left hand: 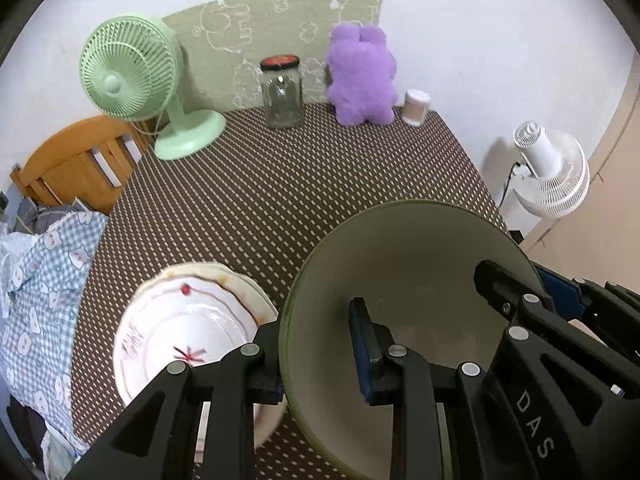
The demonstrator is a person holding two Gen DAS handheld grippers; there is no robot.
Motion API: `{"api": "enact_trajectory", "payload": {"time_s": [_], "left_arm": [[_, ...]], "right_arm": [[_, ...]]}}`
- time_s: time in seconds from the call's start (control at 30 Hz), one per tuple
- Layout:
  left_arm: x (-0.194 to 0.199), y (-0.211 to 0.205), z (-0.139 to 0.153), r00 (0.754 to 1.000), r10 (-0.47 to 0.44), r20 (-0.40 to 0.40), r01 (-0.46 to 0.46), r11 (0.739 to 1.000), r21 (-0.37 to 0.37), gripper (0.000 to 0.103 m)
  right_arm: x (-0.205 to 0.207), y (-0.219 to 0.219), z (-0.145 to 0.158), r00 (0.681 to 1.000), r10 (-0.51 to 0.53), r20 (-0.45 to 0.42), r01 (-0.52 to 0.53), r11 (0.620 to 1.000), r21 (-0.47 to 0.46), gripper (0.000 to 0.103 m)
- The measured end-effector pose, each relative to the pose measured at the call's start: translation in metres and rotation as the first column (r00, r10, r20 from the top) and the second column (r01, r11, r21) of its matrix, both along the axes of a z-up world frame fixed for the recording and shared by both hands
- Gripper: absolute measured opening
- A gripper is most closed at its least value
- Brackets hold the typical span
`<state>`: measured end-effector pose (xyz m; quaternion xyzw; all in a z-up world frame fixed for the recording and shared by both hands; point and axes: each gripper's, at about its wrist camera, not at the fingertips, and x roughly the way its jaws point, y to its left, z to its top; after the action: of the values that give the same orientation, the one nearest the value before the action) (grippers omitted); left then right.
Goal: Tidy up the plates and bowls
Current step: 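Lift the nested bowls with both grippers and carry them toward the plate stack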
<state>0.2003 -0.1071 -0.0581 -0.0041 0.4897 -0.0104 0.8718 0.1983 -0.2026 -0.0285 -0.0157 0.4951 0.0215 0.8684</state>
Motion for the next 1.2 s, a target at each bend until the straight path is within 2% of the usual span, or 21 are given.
{"api": "enact_trajectory", "payload": {"time_s": [0.3,0.63,0.83,1.07,1.2], "left_arm": [[-0.008,-0.016,-0.021,0.999,-0.003,-0.049,0.003,1.0,-0.001,0.024],[-0.006,-0.019,-0.041,0.996,0.0,-0.089,0.001,1.0,0.02,0.024],[-0.003,-0.018,-0.044,0.996,0.005,-0.085,-0.001,0.999,0.038,0.024],[0.0,-0.011,-0.058,0.99,0.016,-0.143,-0.014,1.0,0.016,0.025],[0.0,-0.013,-0.058,0.991,0.016,-0.136,-0.013,1.0,0.023,0.025]], "right_arm": [[-0.01,-0.018,-0.025,0.998,-0.006,-0.056,0.006,1.0,-0.006,0.025],[-0.009,-0.02,-0.048,0.994,-0.006,-0.113,0.007,1.0,0.008,0.025],[-0.005,-0.02,-0.054,0.992,-0.008,-0.125,0.011,1.0,0.025,0.025],[0.0,-0.015,-0.065,0.99,0.004,-0.139,-0.001,1.0,0.015,0.025],[0.0,-0.017,-0.069,0.991,0.003,-0.137,-0.001,1.0,0.014,0.025]]}}
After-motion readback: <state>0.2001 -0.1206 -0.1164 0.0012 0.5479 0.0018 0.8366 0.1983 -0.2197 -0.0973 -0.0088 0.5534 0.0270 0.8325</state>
